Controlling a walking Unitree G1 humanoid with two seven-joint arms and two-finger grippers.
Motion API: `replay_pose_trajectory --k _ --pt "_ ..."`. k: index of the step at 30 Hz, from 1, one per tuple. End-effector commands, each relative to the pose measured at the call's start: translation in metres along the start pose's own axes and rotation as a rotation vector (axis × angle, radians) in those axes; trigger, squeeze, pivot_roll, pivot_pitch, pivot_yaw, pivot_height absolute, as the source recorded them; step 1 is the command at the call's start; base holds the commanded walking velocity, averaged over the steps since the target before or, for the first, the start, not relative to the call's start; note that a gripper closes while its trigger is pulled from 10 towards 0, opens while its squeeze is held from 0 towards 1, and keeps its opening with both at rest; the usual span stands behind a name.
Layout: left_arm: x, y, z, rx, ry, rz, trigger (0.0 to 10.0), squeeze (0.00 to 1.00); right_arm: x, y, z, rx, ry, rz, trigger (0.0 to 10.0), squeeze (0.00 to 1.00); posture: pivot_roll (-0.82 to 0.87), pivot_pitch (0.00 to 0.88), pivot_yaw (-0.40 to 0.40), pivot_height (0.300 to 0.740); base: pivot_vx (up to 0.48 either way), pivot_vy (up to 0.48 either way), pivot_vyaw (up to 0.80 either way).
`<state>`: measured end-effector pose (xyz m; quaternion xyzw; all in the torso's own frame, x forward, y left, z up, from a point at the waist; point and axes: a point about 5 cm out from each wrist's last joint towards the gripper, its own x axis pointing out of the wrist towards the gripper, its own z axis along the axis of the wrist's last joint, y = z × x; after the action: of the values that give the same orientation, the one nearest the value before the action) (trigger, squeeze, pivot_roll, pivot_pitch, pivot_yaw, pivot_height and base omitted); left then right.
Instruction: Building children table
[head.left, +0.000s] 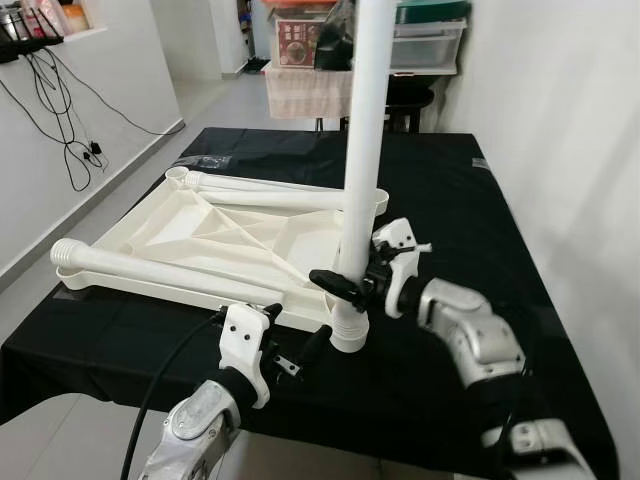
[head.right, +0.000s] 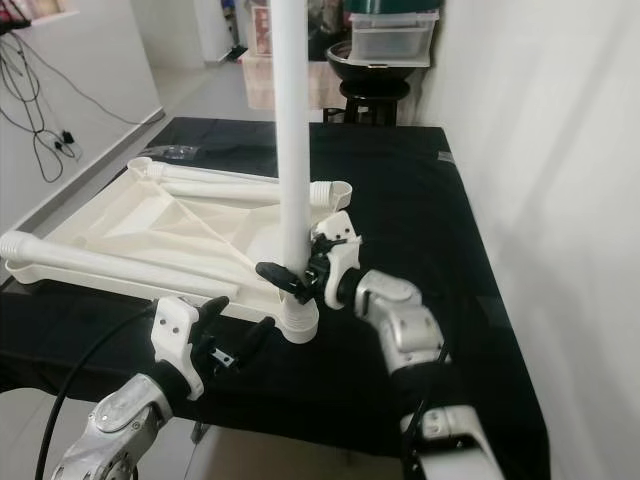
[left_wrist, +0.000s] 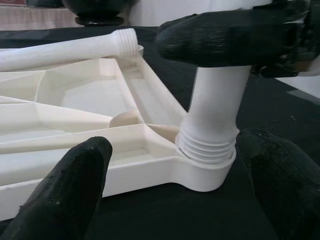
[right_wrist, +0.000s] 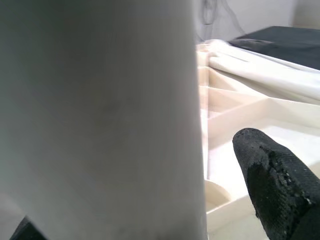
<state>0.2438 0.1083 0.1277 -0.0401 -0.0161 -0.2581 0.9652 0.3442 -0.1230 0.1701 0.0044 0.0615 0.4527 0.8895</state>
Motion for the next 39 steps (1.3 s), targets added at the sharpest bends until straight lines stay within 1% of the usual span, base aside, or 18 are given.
replay_pose_trajectory --k 1,2,6,7,11,13,23,24,26,27,28,29,30,31,32,33,36,39 --pt "-0.001 0.001 -0.004 0.000 0.012 0.011 10.0 0.00 0.001 0.000 -0.001 -0.031 0.037 0.144 10.0 0.00 0.02 0.000 -0.025 0.740 0.000 0.000 0.00" --pt "-0.001 0.001 -0.004 0.000 0.012 0.010 10.0 0.00 0.000 -0.001 -0.001 -0.041 0.050 0.173 10.0 0.00 0.02 0.000 -0.025 0.740 0.000 0.000 0.00" --pt "-0.002 -0.001 -0.004 -0.003 0.013 0.004 10.0 0.00 0.000 -0.008 0.003 -0.020 0.046 0.191 10.0 0.00 0.03 0.000 -0.027 0.740 0.000 0.000 0.00" --pt "-0.004 -0.002 -0.004 -0.005 0.019 -0.002 10.0 0.00 -0.001 -0.014 0.005 0.000 0.035 0.203 0.3 0.00 0.03 0.000 -0.026 0.740 0.000 0.000 0.00" --pt "-0.006 -0.002 -0.005 -0.008 0.020 -0.001 10.0 0.00 -0.003 -0.017 0.007 0.018 0.026 0.241 0.0 0.00 0.03 0.000 -0.025 0.740 0.000 0.000 0.00" --pt "-0.008 -0.003 -0.004 -0.013 0.018 0.004 10.0 0.00 -0.012 -0.022 0.002 0.053 0.027 0.281 0.0 0.00 0.03 0.000 -0.021 0.740 0.000 0.000 0.00" --pt "-0.009 -0.005 -0.004 -0.024 0.018 -0.008 10.0 0.00 -0.024 -0.029 -0.011 0.067 0.039 0.213 0.0 0.00 0.02 0.000 -0.013 0.740 0.000 0.000 0.00" --pt "-0.009 -0.005 -0.004 -0.032 0.018 -0.014 0.0 0.00 -0.025 -0.030 -0.018 0.065 0.060 0.141 0.0 0.00 0.01 0.000 -0.015 0.740 0.000 0.000 0.00" --pt "-0.009 -0.005 -0.004 -0.032 0.018 -0.014 0.0 0.00 -0.025 -0.030 -0.018 0.065 0.060 0.141 0.0 0.00 0.01 0.000 -0.015 0.740 0.000 0.000 0.00" --pt "-0.010 -0.005 -0.003 -0.038 0.018 -0.018 0.0 0.00 -0.023 -0.027 -0.032 0.068 0.102 -0.012 0.0 0.00 0.01 0.000 -0.018 0.740 0.000 0.000 0.00" --pt "-0.011 -0.004 -0.003 -0.041 0.019 -0.021 0.0 0.00 -0.020 -0.023 -0.046 0.077 0.144 -0.271 0.0 0.00 0.01 0.000 -0.010 0.740 0.000 0.000 0.00" --pt "-0.011 -0.004 -0.003 -0.041 0.019 -0.021 0.0 0.00 -0.020 -0.023 -0.046 0.077 0.144 -0.271 0.0 0.00 0.01 0.000 -0.010 0.740 0.000 0.000 0.00" --pt "-0.012 -0.004 -0.003 -0.043 0.019 -0.024 0.0 0.00 -0.022 -0.021 -0.054 0.079 0.172 -0.458 0.0 0.00 0.01 0.000 -0.010 0.740 0.000 0.000 0.00" --pt "-0.012 -0.004 -0.002 -0.043 0.020 -0.026 0.0 0.00 -0.023 -0.007 -0.061 0.133 0.175 -0.573 0.0 0.00 0.00 0.000 -0.005 0.740 0.000 0.000 0.00" --pt "-0.012 -0.004 -0.002 -0.043 0.020 -0.026 0.0 0.00 -0.023 -0.007 -0.061 0.133 0.175 -0.573 0.0 0.00 0.00 0.000 -0.005 0.740 0.000 0.000 0.00" --pt "-0.012 -0.003 -0.002 -0.043 0.023 -0.031 0.0 0.00 -0.022 0.001 -0.062 0.141 0.175 -0.616 0.0 0.00 -0.02 0.000 0.001 0.740 0.000 0.000 0.00" --pt "-0.011 -0.003 -0.003 -0.043 0.028 -0.036 0.0 0.00 -0.017 0.000 -0.058 0.142 0.157 -0.667 0.0 0.00 -0.02 0.000 0.005 0.740 0.000 0.000 0.00" --pt "-0.010 -0.003 -0.003 -0.039 0.033 -0.042 0.0 0.00 -0.010 -0.003 -0.057 0.134 0.154 -0.670 0.0 0.00 -0.02 0.000 0.004 0.740 0.000 0.000 0.00"
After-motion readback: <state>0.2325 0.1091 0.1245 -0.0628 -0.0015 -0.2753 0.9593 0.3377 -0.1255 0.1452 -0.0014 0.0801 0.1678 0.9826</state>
